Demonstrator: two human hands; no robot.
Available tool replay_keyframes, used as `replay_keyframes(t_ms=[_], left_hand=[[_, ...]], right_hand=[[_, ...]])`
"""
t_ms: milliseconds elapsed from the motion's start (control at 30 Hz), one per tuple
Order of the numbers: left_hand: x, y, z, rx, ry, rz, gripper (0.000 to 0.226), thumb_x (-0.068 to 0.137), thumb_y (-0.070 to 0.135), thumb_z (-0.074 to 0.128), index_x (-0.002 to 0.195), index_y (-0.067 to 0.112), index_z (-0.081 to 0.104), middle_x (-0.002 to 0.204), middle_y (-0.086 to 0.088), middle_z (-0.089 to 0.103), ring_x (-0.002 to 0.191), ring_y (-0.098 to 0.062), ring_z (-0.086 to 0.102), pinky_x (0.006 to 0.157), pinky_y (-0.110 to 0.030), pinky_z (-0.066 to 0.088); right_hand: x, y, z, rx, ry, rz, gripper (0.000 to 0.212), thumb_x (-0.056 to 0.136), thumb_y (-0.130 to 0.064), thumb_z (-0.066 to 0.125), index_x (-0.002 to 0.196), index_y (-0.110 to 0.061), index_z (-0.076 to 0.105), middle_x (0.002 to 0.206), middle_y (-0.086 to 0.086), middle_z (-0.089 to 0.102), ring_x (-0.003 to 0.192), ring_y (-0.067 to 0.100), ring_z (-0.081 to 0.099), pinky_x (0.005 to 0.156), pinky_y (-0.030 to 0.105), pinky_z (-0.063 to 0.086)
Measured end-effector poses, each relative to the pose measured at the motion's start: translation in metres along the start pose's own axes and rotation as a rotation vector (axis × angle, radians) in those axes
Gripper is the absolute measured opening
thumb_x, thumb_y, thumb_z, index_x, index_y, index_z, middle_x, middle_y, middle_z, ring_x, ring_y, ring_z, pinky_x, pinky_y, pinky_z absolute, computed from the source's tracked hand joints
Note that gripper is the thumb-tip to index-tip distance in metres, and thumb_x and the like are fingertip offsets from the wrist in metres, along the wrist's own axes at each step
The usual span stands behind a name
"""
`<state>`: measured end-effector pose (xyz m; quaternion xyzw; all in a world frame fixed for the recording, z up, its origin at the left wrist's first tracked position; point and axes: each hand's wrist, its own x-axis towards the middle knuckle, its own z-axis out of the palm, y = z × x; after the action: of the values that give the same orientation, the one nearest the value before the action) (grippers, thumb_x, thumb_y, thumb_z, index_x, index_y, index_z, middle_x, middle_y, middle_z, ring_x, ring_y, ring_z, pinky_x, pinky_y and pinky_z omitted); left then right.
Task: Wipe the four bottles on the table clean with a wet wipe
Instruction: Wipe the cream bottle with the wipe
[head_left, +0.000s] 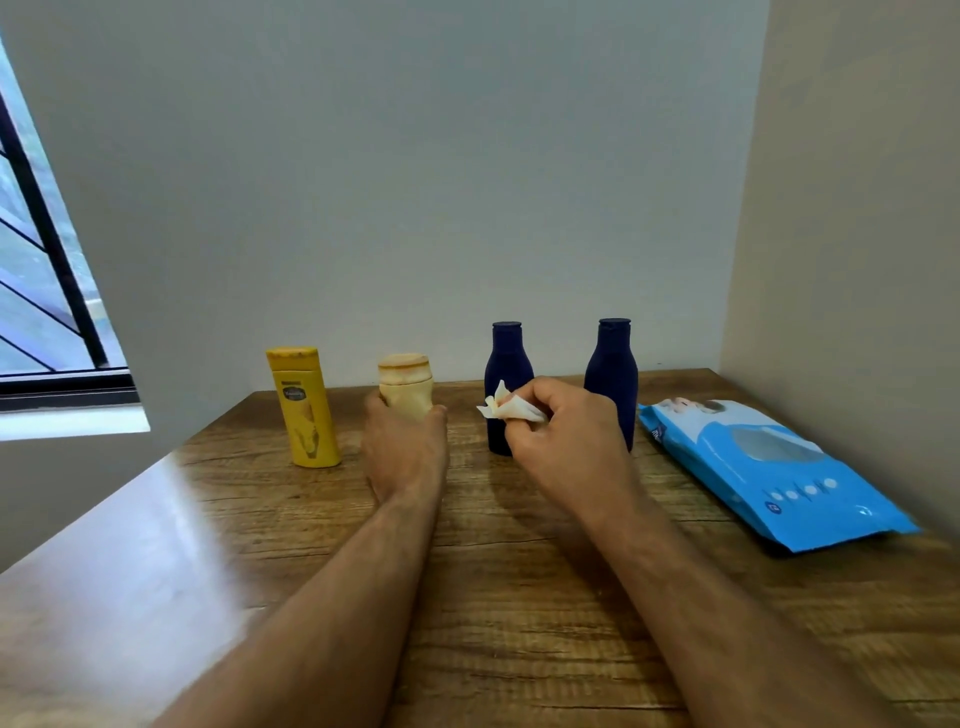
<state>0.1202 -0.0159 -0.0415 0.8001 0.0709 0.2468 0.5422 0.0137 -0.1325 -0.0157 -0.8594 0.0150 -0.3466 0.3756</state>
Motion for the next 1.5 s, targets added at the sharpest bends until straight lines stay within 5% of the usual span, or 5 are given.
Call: replay_keyframes(t_ms=[300,700,967,1267,1500], left_hand=[[-0.026,0.014,-0.056,-0.549,-0.445,-0.001,0.052,0.075,0.024,0.086,0.118,0.022,0.057,0.107,0.002,0.069,0.095,-0.017,0.068,0.071,-0.04,0.06],[-0.043,0.003,-0.054,-0.902,-0.977,-0.134,0.049,0.087,0.018,0.065,0.135,0.018,0.056,0.128,-0.018,0.066,0.115,-0.036,0.065,0.098,-0.067,0.047],[-0.024,0.005,-0.059,-1.147,-0.741,-0.459,0.048,0.107,0.043,0.034,0.121,0.006,0.061,0.106,-0.021,0.07,0.092,-0.031,0.069,0.09,-0.048,0.054],[-0.038,0.005,-0.057,-0.912,-0.987,-0.397,0.044,0.104,0.04,0.039,0.126,0.013,0.065,0.103,-0.018,0.067,0.089,-0.031,0.061,0.073,-0.045,0.052],[-0.029,0.002,-0.059,-1.104,-0.872,-0.423,0.066,0.103,0.057,0.032,0.133,0.003,0.057,0.12,-0.025,0.068,0.11,-0.034,0.068,0.102,-0.05,0.05]], right_hand=[[-0.004,-0.011,-0.008,0.202,0.116,-0.067,0.018,0.087,-0.017,0.07,0.102,-0.027,0.071,0.084,-0.019,0.065,0.085,-0.011,0.059,0.063,0.004,0.047],[-0.005,-0.008,-0.002,0.027,0.041,-0.161,0.023,0.088,-0.018,0.069,0.108,-0.027,0.073,0.1,-0.015,0.063,0.093,-0.003,0.056,0.074,0.007,0.047],[-0.014,-0.015,0.009,-0.116,-0.304,-0.267,0.021,0.084,-0.025,0.073,0.105,-0.026,0.074,0.094,-0.017,0.064,0.086,0.002,0.058,0.078,0.02,0.051],[-0.007,-0.01,0.001,-0.04,0.171,-0.192,0.023,0.089,-0.021,0.068,0.111,-0.019,0.072,0.093,-0.014,0.06,0.082,-0.006,0.054,0.069,0.007,0.044],[-0.015,-0.016,0.012,-0.137,-0.157,-0.385,0.028,0.09,-0.034,0.065,0.116,-0.024,0.071,0.1,-0.015,0.059,0.084,0.001,0.056,0.071,0.014,0.05]])
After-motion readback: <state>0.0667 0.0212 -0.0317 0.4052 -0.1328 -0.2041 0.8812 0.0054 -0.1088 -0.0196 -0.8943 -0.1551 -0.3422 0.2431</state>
